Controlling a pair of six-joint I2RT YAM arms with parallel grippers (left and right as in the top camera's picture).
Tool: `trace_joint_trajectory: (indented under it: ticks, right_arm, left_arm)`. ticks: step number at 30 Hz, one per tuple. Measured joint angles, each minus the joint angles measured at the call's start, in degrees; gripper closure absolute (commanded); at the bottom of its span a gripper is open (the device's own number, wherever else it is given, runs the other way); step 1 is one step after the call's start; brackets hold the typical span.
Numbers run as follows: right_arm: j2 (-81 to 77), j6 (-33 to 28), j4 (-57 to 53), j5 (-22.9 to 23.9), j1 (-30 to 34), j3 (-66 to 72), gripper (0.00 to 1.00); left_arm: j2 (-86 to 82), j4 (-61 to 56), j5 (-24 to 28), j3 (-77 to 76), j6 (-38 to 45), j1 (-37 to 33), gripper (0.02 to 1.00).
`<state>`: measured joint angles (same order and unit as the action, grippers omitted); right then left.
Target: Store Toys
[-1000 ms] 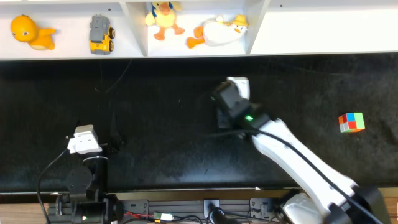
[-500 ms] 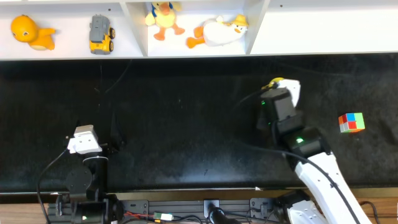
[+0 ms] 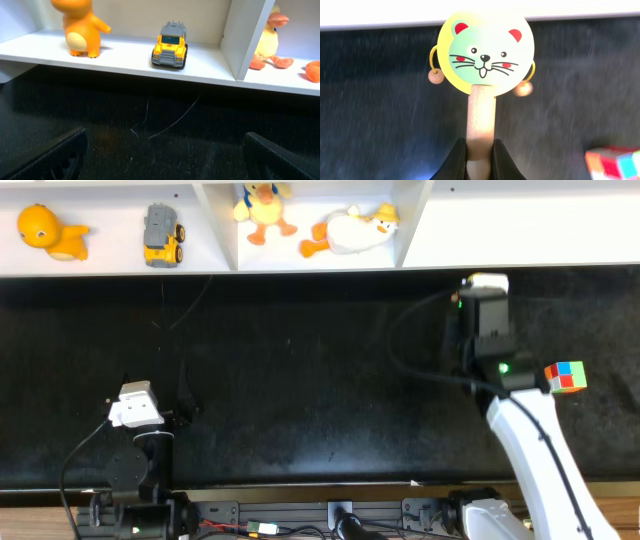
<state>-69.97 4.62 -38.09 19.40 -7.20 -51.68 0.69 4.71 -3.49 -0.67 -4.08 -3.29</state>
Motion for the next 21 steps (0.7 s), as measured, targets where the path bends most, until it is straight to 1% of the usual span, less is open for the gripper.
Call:
trace_joint_trajectory:
  ticks: [8,16,21]
  right_arm:
    - [-11.5,-7.7,5.2,-2.2,1.8,-10.7,0.928]
    - [-21.2,-12.2,6.6,-5.8,3.7,-19.1,0.923]
    - [-26.0,-13.5,8.3,-8.1,4.0,-22.4,0.921]
  left_arm:
    - [0.0,0.0,0.0,0.0,0.0,0.0,0.020]
    - [0.0,0.0,0.0,0.0,0.0,0.0,0.020]
    - [0.0,0.0,0.0,0.0,0.0,0.0,0.020]
